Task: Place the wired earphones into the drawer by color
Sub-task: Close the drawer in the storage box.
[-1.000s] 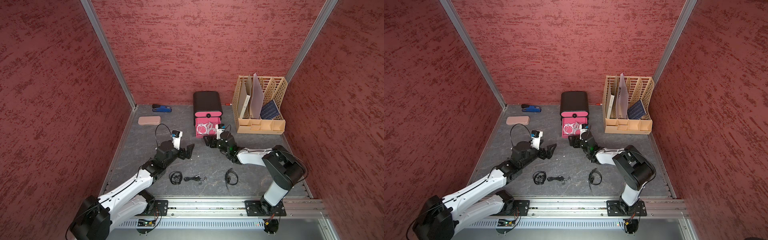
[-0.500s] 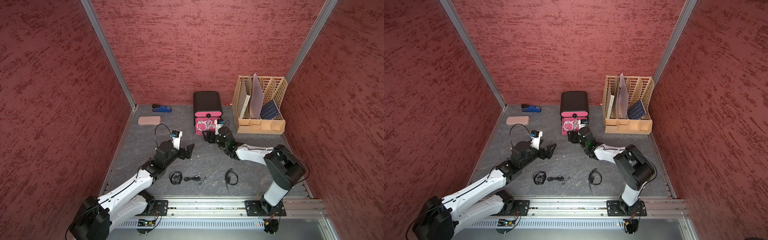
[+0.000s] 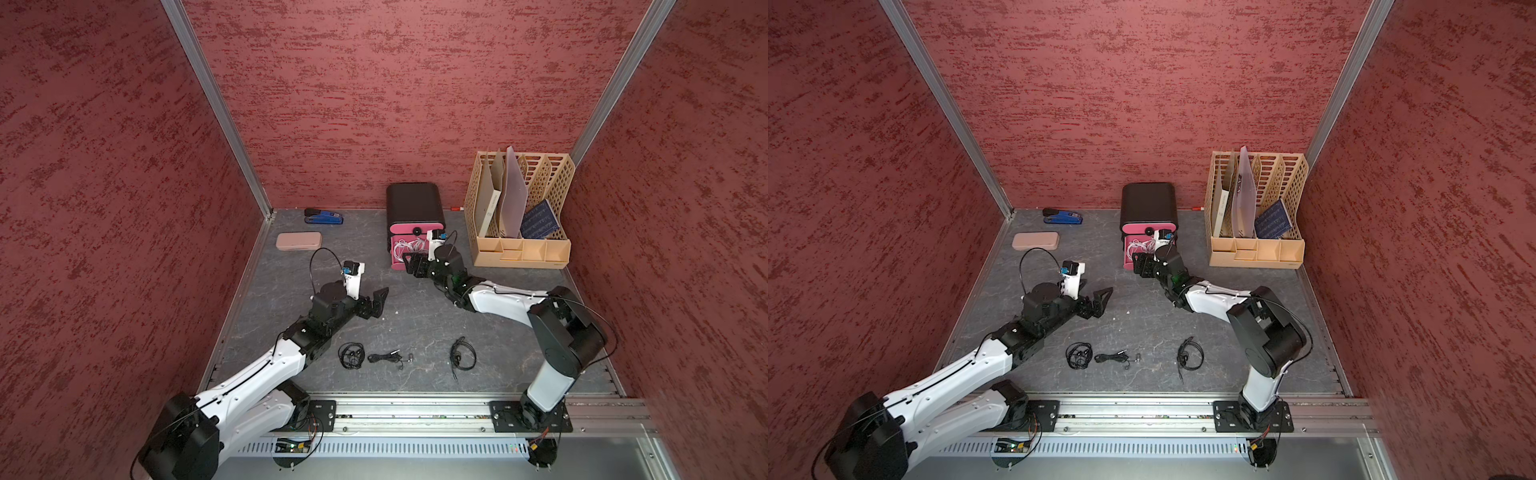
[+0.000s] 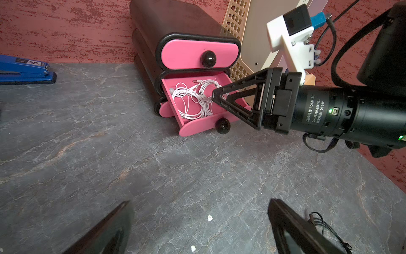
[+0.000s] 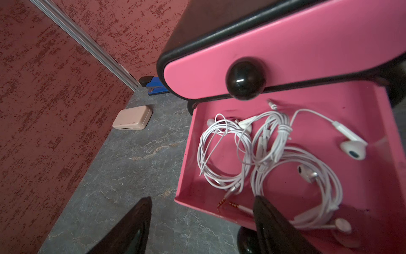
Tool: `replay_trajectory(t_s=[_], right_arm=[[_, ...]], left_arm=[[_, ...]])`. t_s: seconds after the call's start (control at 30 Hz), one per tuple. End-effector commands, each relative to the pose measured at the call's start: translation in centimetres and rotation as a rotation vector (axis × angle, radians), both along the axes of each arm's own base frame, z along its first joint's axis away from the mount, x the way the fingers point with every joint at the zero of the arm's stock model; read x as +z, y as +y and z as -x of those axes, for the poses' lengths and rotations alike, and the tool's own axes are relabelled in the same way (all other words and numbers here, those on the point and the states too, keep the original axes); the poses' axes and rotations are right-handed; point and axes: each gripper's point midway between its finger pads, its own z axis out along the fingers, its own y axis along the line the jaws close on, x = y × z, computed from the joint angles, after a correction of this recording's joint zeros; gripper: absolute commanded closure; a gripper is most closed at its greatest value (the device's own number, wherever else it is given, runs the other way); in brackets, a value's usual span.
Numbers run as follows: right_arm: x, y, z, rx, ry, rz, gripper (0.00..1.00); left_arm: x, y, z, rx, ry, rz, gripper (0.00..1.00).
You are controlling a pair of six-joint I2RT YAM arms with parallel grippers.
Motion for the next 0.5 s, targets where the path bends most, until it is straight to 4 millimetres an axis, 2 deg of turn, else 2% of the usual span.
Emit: replay_trajectory(t_s=[0.0, 0.3, 0.47], right_arm=[[1.4, 0.0, -0.1, 0.01, -0.02, -0.006, 0.23], [1.3, -1.0, 2.0, 0.014, 0.04, -0.006, 0.22], [-0.5, -1.6, 2.6, -0.004, 0.108, 0.027, 0.21]], left_arm=[[0.6, 0.4, -0.1, 0.013, -0.033, 0.003, 0.0], [0.7, 0.4, -0.1, 0.017, -0.035, 0.006, 0.0], [0.7, 0.4, -0.1, 0.017, -0.035, 0.006, 0.0]])
